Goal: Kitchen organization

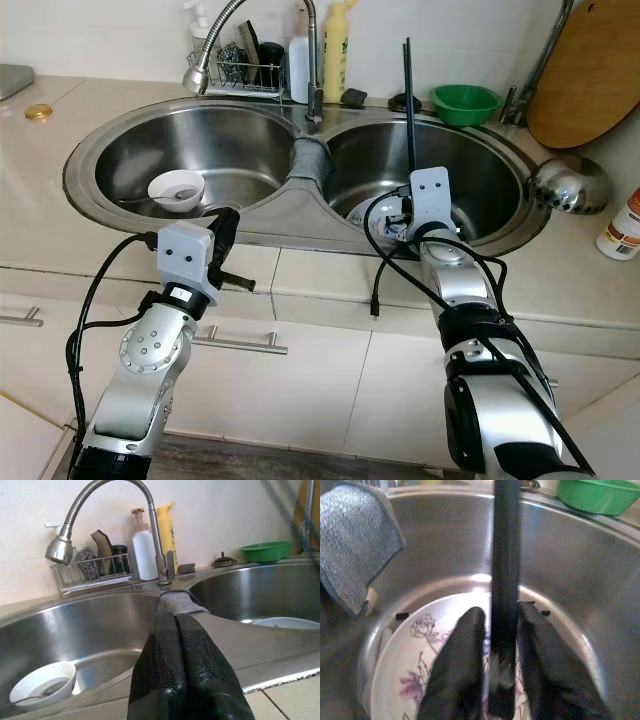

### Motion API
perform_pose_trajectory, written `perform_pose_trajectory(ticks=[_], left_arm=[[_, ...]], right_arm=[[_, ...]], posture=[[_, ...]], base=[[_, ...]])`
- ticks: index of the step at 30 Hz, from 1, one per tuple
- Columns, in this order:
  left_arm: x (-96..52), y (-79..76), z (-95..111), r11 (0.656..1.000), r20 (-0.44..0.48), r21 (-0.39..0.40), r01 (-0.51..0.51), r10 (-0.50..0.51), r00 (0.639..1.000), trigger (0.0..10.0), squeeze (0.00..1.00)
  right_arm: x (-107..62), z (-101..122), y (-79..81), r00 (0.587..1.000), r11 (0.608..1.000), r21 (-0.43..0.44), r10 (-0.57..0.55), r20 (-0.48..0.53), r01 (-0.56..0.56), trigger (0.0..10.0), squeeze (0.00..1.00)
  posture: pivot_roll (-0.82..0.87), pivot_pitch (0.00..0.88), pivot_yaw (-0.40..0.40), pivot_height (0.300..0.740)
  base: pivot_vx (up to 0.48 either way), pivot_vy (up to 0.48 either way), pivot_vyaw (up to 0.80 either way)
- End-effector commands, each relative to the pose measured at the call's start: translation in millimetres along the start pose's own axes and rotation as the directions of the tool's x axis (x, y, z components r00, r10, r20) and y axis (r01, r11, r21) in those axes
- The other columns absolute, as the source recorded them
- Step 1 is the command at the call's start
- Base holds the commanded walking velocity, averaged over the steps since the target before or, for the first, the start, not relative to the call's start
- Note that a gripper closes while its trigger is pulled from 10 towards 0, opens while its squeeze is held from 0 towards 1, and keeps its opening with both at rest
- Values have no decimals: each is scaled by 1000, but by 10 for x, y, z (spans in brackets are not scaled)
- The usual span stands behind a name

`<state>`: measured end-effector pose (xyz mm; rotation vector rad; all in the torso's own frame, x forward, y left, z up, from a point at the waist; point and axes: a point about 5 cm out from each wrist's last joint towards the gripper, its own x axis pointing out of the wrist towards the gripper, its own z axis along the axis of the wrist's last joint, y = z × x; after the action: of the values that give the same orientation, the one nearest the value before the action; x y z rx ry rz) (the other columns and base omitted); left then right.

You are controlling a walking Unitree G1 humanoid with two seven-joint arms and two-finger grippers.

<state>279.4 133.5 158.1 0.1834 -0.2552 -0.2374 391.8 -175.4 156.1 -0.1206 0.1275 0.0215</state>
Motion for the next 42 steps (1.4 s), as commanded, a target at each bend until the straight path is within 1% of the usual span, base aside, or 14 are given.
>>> perform_pose_trajectory(ticks=[1,9,15,18,19,20,22,23,24,25,28,37,39,42], left_arm=[[-6,-5,30,1000,10,4,1,-1,1000,10000,0],[0,-12,19,1000,5,2,8,-8,1000,10000,0],[-3,-12,18,1000,5,1,8,-8,1000,10000,0],[-10,-15,17,1000,4,-6,5,-5,1000,10000,0],[-14,-21,18,1000,5,-20,5,-5,1000,10000,0],[-17,-23,18,1000,4,-25,5,-4,1000,10000,0],[-19,-25,19,1000,4,-27,5,-5,1000,10000,0],[-19,-19,18,999,1,-38,0,0,1000,10000,0],[-18,-15,18,999,0,-42,-2,2,1000,10000,0],[-18,-13,18,999,0,-47,-3,3,1000,10000,0],[-17,-19,13,998,-5,-56,-1,1,1000,10000,0],[-6,-42,43,998,15,-65,24,-23,1000,10000,0],[-6,-39,43,998,17,-63,25,-24,1000,10000,0],[-8,-37,49,998,20,-62,27,-26,999,10000,0]], right_arm=[[12,14,-38,1000,1000,22,-14,8,14,10000,1000],[13,37,-127,997,997,51,-58,52,55,10000,1000],[-2,160,-165,988,995,68,-83,129,75,10000,1000],[-36,240,-171,976,993,91,-97,193,80,10000,1000],[-115,319,-144,955,991,104,-116,273,90,10000,1000],[-166,350,-125,943,989,109,-126,308,97,10000,1000],[-201,366,-113,935,989,112,-132,328,100,10000,1000],[-313,364,-49,920,990,105,-124,371,91,10000,412],[-359,355,-22,916,992,97,-117,384,86,10000,412],[-434,328,17,910,993,84,-108,400,80,10000,0],[-540,261,37,907,993,77,-116,405,93,10000,0],[-827,128,58,914,993,61,-118,389,102,10000,0],[-877,136,76,909,994,47,-106,404,96,10000,0],[-986,164,123,899,995,-26,-72,432,92,10000,0]], posture=[[180,0,-58,740],[172,0,-51,740],[170,0,-49,740],[169,0,-52,740],[168,0,-55,740],[169,0,-56,740],[169,0,-57,740],[167,0,-57,740],[167,0,-57,740],[162,0,-56,740],[162,0,-56,740],[151,0,-53,740],[148,0,-51,740],[148,0,-52,740]], base=[[0,0,0],[0,0,0],[0,0,0],[0,0,0],[0,0,0],[0,0,0],[0,0,0],[0,0,0],[0,0,0],[0,0,0],[0,0,0],[0,480,0],[0,480,0],[0,480,0]])
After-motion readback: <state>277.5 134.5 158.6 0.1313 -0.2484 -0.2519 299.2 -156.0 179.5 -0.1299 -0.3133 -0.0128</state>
